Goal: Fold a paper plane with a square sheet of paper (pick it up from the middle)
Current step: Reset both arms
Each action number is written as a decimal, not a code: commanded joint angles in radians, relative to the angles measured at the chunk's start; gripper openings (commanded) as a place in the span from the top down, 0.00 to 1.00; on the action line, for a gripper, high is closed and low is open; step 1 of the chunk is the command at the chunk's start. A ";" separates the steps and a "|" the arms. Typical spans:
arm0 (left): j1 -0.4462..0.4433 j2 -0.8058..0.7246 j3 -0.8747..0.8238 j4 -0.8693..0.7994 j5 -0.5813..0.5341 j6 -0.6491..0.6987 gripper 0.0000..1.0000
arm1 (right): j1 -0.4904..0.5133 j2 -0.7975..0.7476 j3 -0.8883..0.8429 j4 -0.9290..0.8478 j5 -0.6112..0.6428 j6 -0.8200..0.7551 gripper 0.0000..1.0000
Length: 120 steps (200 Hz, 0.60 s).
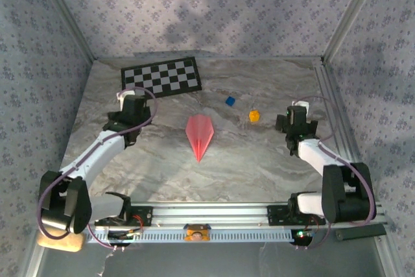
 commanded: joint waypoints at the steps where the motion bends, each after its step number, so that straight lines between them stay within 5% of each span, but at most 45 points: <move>1: 0.094 0.001 -0.061 0.235 0.071 0.102 0.00 | -0.016 0.058 -0.073 0.358 -0.173 -0.177 0.00; 55: 0.173 0.088 -0.198 0.560 0.105 0.174 0.00 | -0.097 0.122 -0.169 0.593 -0.463 -0.189 0.01; 73: 0.194 0.103 -0.255 0.703 0.209 0.223 0.00 | -0.090 0.220 -0.202 0.758 -0.423 -0.179 0.01; 87: 0.196 0.130 -0.283 0.783 0.269 0.265 0.00 | -0.097 0.201 -0.118 0.564 -0.380 -0.153 0.00; 120: 0.222 0.266 -0.367 1.050 0.361 0.288 0.00 | -0.100 0.213 -0.119 0.593 -0.311 -0.126 0.00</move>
